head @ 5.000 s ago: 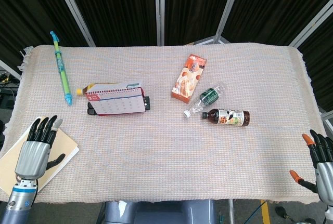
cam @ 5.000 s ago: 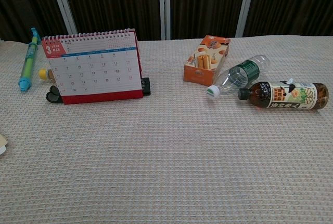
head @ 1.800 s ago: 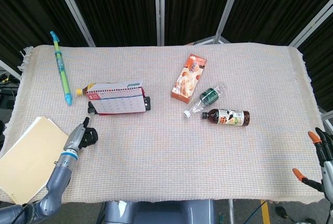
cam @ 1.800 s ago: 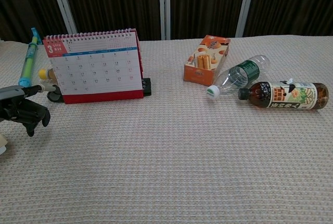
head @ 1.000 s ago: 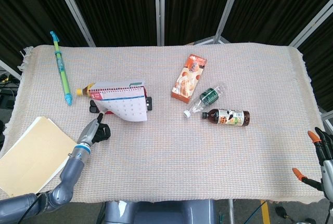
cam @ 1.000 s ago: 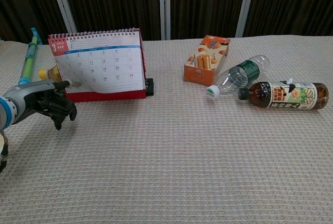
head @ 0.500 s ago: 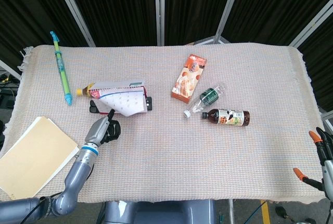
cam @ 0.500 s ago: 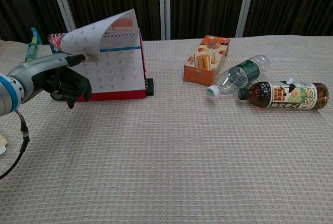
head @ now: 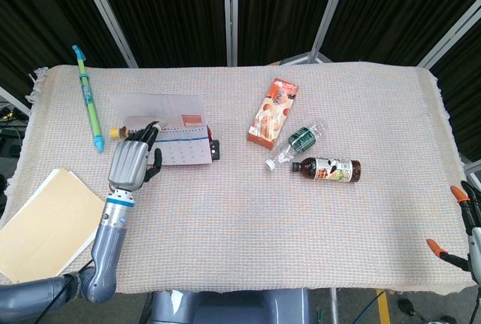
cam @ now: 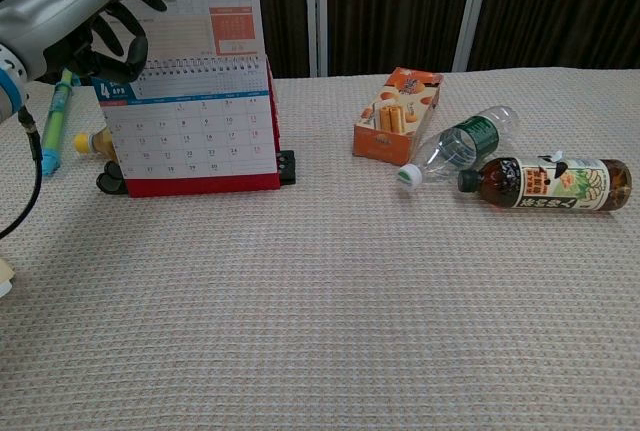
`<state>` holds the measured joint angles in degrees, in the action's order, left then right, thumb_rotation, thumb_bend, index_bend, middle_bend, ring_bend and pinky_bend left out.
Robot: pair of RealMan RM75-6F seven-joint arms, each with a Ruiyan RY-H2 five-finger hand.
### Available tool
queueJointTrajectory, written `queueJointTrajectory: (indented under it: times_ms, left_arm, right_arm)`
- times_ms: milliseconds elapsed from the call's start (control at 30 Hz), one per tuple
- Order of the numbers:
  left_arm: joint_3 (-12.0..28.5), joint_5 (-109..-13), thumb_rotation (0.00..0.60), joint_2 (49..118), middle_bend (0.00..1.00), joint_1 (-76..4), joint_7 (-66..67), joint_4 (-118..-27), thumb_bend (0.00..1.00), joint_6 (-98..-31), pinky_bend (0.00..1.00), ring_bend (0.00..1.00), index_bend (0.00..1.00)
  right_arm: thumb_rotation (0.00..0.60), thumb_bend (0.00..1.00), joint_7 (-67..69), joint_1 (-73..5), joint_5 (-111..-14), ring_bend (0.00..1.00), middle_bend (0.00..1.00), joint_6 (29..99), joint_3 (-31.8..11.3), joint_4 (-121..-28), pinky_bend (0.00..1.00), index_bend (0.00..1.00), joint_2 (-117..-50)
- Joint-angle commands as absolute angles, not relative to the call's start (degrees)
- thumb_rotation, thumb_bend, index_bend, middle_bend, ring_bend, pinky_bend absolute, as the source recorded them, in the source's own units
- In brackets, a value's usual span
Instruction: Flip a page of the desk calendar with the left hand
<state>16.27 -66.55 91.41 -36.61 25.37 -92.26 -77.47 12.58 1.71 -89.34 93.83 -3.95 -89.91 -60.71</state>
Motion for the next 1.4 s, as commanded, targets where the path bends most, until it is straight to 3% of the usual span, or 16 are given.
queueJointTrajectory:
  times_ms: [33,133,300,400,567,667,800,933,1133,1267,1400]
  left_arm:
    - [18.47,-63.68,0.600,90.10,0.00,-39.40,31.27,-90.28,0.50,-74.57,0.16,0.08,0.06]
    - [19.95,-59.57,0.600,88.80,0.00,-41.47,35.13,-89.15,0.35,-70.95,0.09,0.01,0.00]
    - [22.21,-47.52,0.600,85.44,0.00,-45.06,39.89,-88.94,0.08,-61.62,0.04,0.00,0.00]
    - [22.60,-42.49,0.600,83.37,0.00,-46.43,40.12,-89.62,0.00,-57.39,0.02,0.00,0.00]
    - [21.52,-38.04,0.600,80.68,0.00,-48.01,39.72,-90.41,0.00,-53.47,0.07,0.02,0.00]
    - [20.89,-39.43,0.600,80.49,0.02,-48.08,38.09,-90.36,0.00,-54.69,0.12,0.13,0.00]
    - [19.87,-40.83,0.600,79.89,0.15,-47.88,36.25,-90.85,0.00,-55.63,0.21,0.28,0.00]
    - [19.29,-39.87,0.600,79.00,0.21,-48.12,35.60,-91.35,0.00,-55.19,0.34,0.40,0.00]
    - [17.91,-37.72,0.600,78.19,0.29,-48.85,35.23,-91.22,0.00,-54.33,0.44,0.52,0.00]
    - [17.46,-39.32,0.600,78.72,0.21,-48.88,33.73,-90.13,0.00,-56.32,0.38,0.46,0.00]
    - [18.07,-43.11,0.600,79.46,0.05,-48.03,30.16,-89.46,0.00,-59.50,0.16,0.25,0.00]
  right_arm:
    - [0.600,0.07,12.89,1.54,-88.79,0.00,0.00,93.52,-4.29,-89.68,0.00,0.00,-60.63]
    - [0.600,0.07,13.31,1.31,-87.80,0.00,0.00,92.83,-4.67,-89.32,0.00,0.00,-60.63]
    - [0.600,0.07,13.47,1.04,-87.22,0.00,0.00,92.30,-4.98,-88.82,0.00,0.00,-60.93]
    - [0.600,0.07,13.53,0.92,-87.01,0.00,0.00,92.18,-5.14,-88.37,0.00,0.00,-61.26]
    - [0.600,0.07,13.49,0.84,-86.96,0.00,0.00,92.18,-5.26,-88.05,0.00,0.00,-61.57]
    - [0.600,0.07,13.38,0.95,-87.26,0.00,0.00,92.44,-5.13,-88.09,0.00,0.00,-61.62]
    - [0.600,0.07,13.40,1.12,-87.91,0.00,0.00,93.08,-5.01,-88.28,0.00,0.00,-61.60]
    - [0.600,0.07,13.40,1.31,-88.55,0.00,0.00,93.78,-4.89,-88.45,0.00,0.00,-61.53]
    - [0.600,0.07,13.60,1.60,-89.21,0.00,0.00,94.73,-4.83,-88.63,0.00,0.00,-61.41]
    - [0.600,0.07,13.49,1.66,-89.60,0.00,0.00,95.14,-4.80,-88.61,0.00,0.00,-61.48]
    - [0.600,0.07,13.38,1.65,-89.78,0.00,0.00,95.21,-4.74,-88.48,0.00,0.00,-61.63]
